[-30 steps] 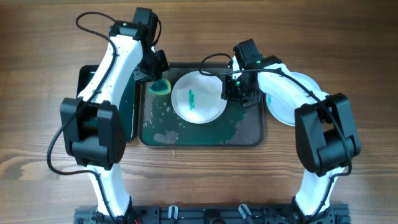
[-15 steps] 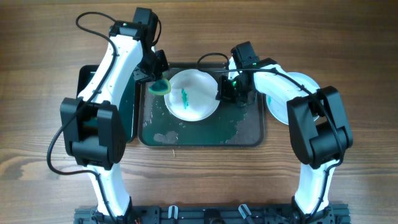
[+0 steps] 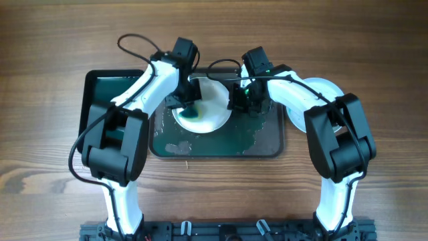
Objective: Clean dirty plates on tray and stack at the side
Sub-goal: 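Scrub the held plate with the sponge in the left gripper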
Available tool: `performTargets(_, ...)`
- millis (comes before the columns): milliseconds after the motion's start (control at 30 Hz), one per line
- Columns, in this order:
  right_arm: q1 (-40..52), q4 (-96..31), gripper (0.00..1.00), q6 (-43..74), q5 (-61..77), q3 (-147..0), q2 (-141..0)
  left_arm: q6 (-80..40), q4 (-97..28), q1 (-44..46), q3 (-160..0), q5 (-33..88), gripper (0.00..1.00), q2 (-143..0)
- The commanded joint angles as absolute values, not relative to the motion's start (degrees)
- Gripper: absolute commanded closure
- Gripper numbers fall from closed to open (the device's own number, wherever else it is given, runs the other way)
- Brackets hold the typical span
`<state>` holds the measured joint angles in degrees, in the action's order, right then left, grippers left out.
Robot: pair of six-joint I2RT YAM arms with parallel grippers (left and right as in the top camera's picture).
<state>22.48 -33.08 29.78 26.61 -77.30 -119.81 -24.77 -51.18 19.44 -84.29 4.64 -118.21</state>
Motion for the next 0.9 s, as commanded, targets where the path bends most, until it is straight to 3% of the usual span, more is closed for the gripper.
performTargets(0, 22.83, -33.10, 0.96, 30.11, 26.61, -77.12, -121.69, -26.20, -50.30, 19.25, -79.64, 4.97, 0.96, -118.30)
performTargets(133, 22.96, -33.04, 0.96, 30.00, 27.03, -77.12, -121.69, -23.33, -47.59, 20.71, -75.81, 10.04, 0.96, -118.30)
performTargets(267, 23.31, -32.99, 0.96, 29.98, 27.03, -77.12, -121.69, -7.77, -40.49, 22.02, -75.75, 29.95, 0.96, -118.30)
performTargets(400, 23.31, -33.06, 0.96, 29.91, 27.00, -77.12, -121.69, -8.99, -34.59, 21.50, -75.75, 31.16, 0.96, -118.30)
performTargets(533, 23.31, -33.08, 0.96, 29.89, 27.00, -77.12, -121.69, -18.61, -33.34, 20.14, -75.75, 11.35, 0.96, -118.30)
performTargets(667, 23.31, -33.08, 0.96, 29.87, 26.98, -77.12, -121.69, -31.86, -33.65, 19.20, -75.75, -19.11, 0.96, -118.30)
performTargets(867, 23.31, -33.06, 0.96, 29.54, 26.98, -77.12, -121.69, -39.92, -41.17, 19.20, -75.75, -31.66, 0.96, -118.30)
